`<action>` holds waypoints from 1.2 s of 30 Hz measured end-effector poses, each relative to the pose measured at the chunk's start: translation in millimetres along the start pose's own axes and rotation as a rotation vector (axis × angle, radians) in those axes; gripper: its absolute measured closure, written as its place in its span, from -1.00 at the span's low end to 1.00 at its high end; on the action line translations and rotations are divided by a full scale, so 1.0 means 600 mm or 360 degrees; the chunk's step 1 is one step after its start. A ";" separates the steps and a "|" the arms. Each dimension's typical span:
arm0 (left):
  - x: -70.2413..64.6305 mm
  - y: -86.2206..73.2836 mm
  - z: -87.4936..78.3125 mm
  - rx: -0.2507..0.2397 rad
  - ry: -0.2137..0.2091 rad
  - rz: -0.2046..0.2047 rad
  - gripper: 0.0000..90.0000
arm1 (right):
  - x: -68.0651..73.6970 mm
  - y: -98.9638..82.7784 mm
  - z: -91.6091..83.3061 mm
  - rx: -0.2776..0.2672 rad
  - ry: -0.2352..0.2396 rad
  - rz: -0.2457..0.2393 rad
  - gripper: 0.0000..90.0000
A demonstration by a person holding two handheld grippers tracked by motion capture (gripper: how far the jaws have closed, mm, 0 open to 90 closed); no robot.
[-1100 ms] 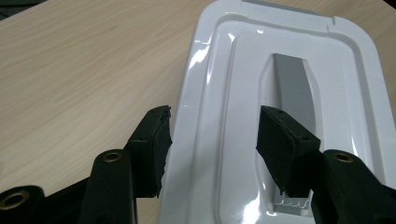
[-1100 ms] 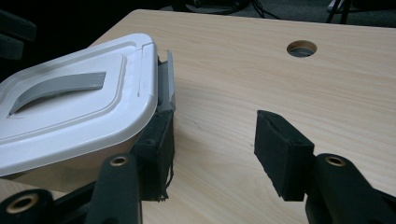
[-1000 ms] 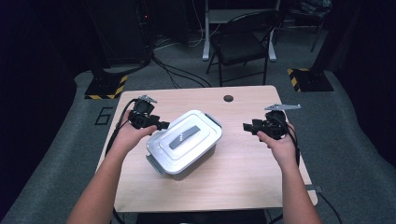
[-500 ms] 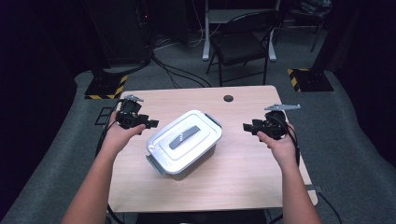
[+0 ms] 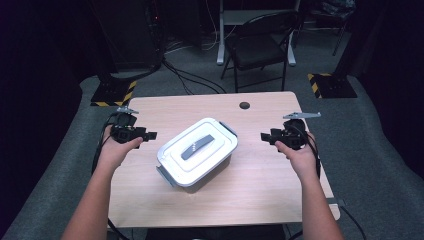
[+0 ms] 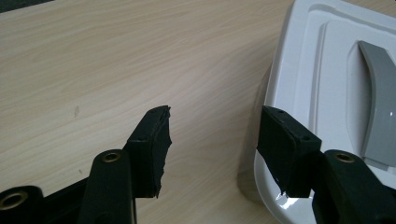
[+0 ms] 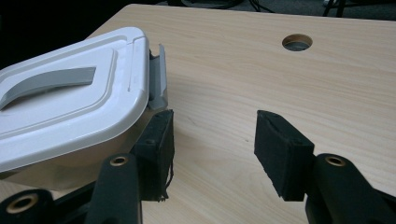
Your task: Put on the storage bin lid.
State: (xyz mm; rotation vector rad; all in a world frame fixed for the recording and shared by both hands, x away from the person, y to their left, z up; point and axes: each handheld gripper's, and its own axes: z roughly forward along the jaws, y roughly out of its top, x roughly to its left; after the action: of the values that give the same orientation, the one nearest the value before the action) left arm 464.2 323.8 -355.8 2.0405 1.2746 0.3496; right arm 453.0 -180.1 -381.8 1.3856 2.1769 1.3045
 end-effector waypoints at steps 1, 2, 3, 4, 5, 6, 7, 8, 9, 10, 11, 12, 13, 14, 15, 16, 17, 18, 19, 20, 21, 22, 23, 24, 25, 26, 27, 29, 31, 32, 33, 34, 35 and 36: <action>0.005 -0.007 0.000 -0.0018 0.0012 -0.0013 -0.03 | 0.000 0.000 0.001 0.0002 -0.0003 0.0000 0.05; 0.005 -0.007 0.000 -0.0018 0.0012 -0.0013 -0.03 | 0.000 -0.001 0.001 0.0006 -0.0002 0.0004 0.05; 0.008 -0.011 0.000 -0.0018 0.0011 -0.0021 -0.03 | 0.000 -0.001 0.001 0.0006 -0.0002 0.0004 0.05; 0.012 -0.016 0.000 -0.0022 0.0020 -0.0030 -0.03 | 0.000 -0.001 0.002 0.0009 -0.0003 0.0003 0.05; 0.014 -0.019 0.001 -0.0026 0.0021 -0.0040 -0.03 | 0.000 -0.001 0.003 0.0008 -0.0006 0.0001 0.05; 0.017 -0.023 0.002 -0.0026 0.0023 -0.0039 -0.03 | 0.000 -0.002 0.003 0.0008 -0.0008 -0.0001 0.05; 0.020 -0.027 0.003 -0.0033 0.0030 -0.0048 -0.03 | 0.000 -0.002 0.004 0.0009 -0.0008 0.0000 0.05; 0.023 -0.032 0.005 -0.0031 0.0039 -0.0055 -0.03 | -0.001 -0.002 0.004 0.0014 -0.0007 0.0002 0.05; 0.029 -0.039 0.008 -0.0031 0.0051 -0.0054 -0.03 | -0.002 -0.003 0.006 0.0014 -0.0012 0.0004 0.05; 0.031 -0.044 0.010 -0.0039 0.0055 -0.0065 -0.03 | -0.002 -0.004 0.007 0.0020 -0.0013 0.0007 0.05; 0.031 -0.044 0.010 -0.0039 0.0055 -0.0065 -0.03 | -0.002 -0.004 0.007 0.0020 -0.0013 0.0007 0.05; 0.035 -0.048 0.012 -0.0031 0.0058 -0.0074 -0.03 | -0.003 -0.004 0.007 0.0023 -0.0016 0.0007 0.05; 0.038 -0.052 0.014 -0.0028 0.0065 -0.0072 -0.04 | -0.004 -0.005 0.009 0.0028 -0.0017 0.0009 0.05; 0.040 -0.056 0.016 -0.0038 0.0075 -0.0082 -0.04 | -0.004 -0.006 0.010 0.0030 -0.0023 0.0009 0.05; 0.043 -0.059 0.017 -0.0030 0.0072 -0.0074 -0.04 | -0.005 -0.007 0.012 0.0032 -0.0029 0.0009 0.05; 0.045 -0.063 0.019 -0.0037 0.0075 -0.0087 -0.04 | -0.005 -0.007 0.012 0.0037 -0.0031 0.0009 0.05; 0.047 -0.068 0.021 -0.0042 0.0079 -0.0093 -0.04 | -0.006 -0.008 0.014 0.0040 -0.0029 0.0012 0.05; 0.047 -0.068 0.021 -0.0042 0.0079 -0.0093 -0.04 | -0.006 -0.008 0.014 0.0040 -0.0029 0.0012 0.05; 0.051 -0.077 0.026 -0.0052 0.0095 -0.0089 -0.04 | -0.006 -0.008 0.015 0.0045 -0.0030 0.0009 0.05; 0.053 -0.079 0.028 -0.0052 0.0090 -0.0098 -0.04 | -0.005 -0.008 0.017 0.0051 -0.0036 0.0012 0.05; 0.054 -0.083 0.030 -0.0051 0.0093 -0.0103 -0.04 | -0.004 -0.008 0.018 0.0055 -0.0041 0.0009 0.05; 0.058 -0.091 0.035 -0.0051 0.0092 -0.0100 -0.04 | -0.004 -0.009 0.019 0.0056 -0.0051 0.0001 0.05; 0.059 -0.095 0.039 -0.0058 0.0090 -0.0106 -0.04 | -0.004 -0.009 0.019 0.0058 -0.0052 0.0001 0.05; 0.059 -0.095 0.039 -0.0058 0.0090 -0.0106 -0.04 | -0.004 -0.009 0.019 0.0058 -0.0052 0.0001 0.05; 0.062 -0.101 0.042 -0.0048 0.0086 -0.0105 -0.04 | -0.005 -0.008 0.020 0.0069 -0.0054 0.0007 0.05; 0.062 -0.101 0.042 -0.0048 0.0086 -0.0105 -0.04 | -0.005 -0.008 0.020 0.0069 -0.0054 0.0007 0.05; 0.064 -0.108 0.047 -0.0055 0.0089 -0.0114 -0.04 | -0.007 -0.009 0.022 0.0071 -0.0065 0.0003 0.05; 0.069 -0.118 0.053 -0.0037 0.0084 -0.0119 -0.05 | -0.009 -0.009 0.024 0.0081 -0.0073 0.0011 0.05; 0.071 -0.123 0.057 -0.0047 0.0086 -0.0131 -0.05 | -0.011 -0.011 0.026 0.0091 -0.0120 0.0008 0.05; 0.073 -0.127 0.061 -0.0046 0.0086 -0.0139 -0.06 | -0.014 -0.011 0.028 0.0091 -0.0127 -0.0008 0.05; 0.075 -0.132 0.064 -0.0043 0.0086 -0.0138 -0.06 | -0.016 -0.012 0.030 0.0087 -0.0129 -0.0006 0.05; 0.076 -0.137 0.066 -0.0034 0.0085 -0.0142 -0.06 | -0.016 -0.012 0.030 0.0087 -0.0129 -0.0006 0.05; 0.078 -0.141 0.069 -0.0032 0.0088 -0.0139 -0.06 | -0.018 -0.014 0.031 0.0095 -0.0129 0.0009 0.05; 0.080 -0.146 0.071 -0.0033 0.0089 -0.0140 -0.06 | -0.019 -0.015 0.033 0.0099 -0.0137 0.0014 0.05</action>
State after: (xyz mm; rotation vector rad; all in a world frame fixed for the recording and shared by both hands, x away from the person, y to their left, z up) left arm 451.6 371.7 -452.4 1.9627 1.3843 0.3793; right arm 465.7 -180.0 -402.8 1.4480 2.1739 1.1669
